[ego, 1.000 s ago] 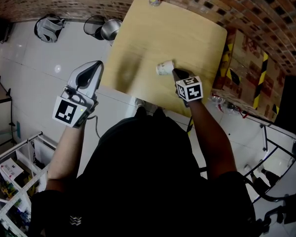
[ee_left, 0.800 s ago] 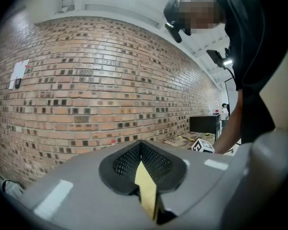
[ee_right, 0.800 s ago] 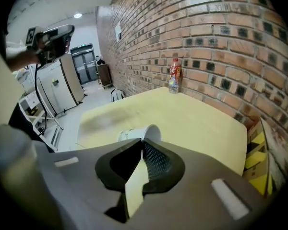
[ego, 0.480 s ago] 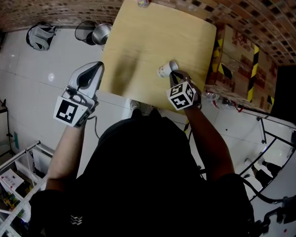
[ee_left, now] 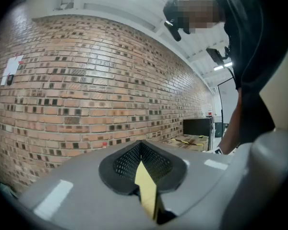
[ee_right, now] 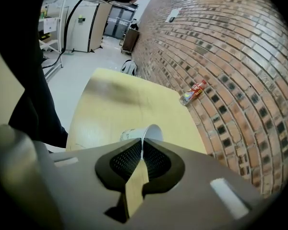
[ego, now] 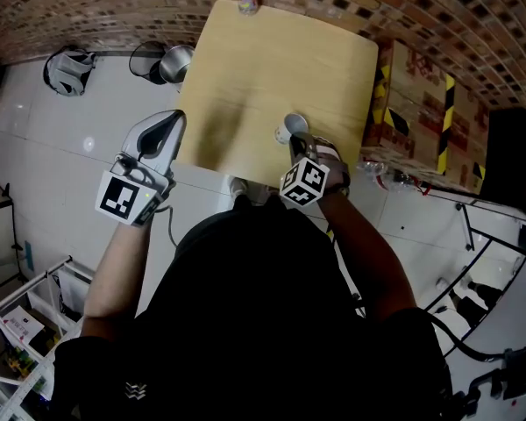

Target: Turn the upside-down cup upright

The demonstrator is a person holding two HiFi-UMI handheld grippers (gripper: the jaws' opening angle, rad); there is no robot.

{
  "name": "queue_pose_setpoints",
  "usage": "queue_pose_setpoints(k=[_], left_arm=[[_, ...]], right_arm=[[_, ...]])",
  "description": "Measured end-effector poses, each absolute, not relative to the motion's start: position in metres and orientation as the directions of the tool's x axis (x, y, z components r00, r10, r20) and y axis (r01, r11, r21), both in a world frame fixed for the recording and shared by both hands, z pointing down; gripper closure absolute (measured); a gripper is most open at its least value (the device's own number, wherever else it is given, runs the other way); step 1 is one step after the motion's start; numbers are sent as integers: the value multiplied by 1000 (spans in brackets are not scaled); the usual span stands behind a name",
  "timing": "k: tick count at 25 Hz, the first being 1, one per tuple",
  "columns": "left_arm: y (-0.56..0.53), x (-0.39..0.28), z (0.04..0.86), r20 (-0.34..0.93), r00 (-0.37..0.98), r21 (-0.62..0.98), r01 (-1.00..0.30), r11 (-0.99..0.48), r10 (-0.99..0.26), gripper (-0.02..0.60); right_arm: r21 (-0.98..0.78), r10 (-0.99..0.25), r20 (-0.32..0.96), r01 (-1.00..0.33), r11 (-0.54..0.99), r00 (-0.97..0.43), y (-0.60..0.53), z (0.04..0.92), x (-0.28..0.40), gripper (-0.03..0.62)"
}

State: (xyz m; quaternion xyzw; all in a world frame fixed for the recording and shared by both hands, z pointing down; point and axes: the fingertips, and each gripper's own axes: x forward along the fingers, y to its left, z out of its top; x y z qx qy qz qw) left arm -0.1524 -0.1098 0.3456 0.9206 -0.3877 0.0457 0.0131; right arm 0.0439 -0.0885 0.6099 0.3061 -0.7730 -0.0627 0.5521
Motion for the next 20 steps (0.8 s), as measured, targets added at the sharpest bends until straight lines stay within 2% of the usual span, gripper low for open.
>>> queue_pose_setpoints(k=[7,14,20], left_arm=[[-108,-163,344,92,677,-19,-732,-681,-730,581],[-108,-164,343,85,676,-13,-734,-679,-732,581],[-109,-158,343,78,685,-10,-726,-688,-724,581]], right_arm=[[410,-517,819,-377,831,-248,-80,611,28,569],[354,-492,814,-410,841,-307,-74,603,17,531],[315,-510,790,-488,814,-339,-74,593,22,531]])
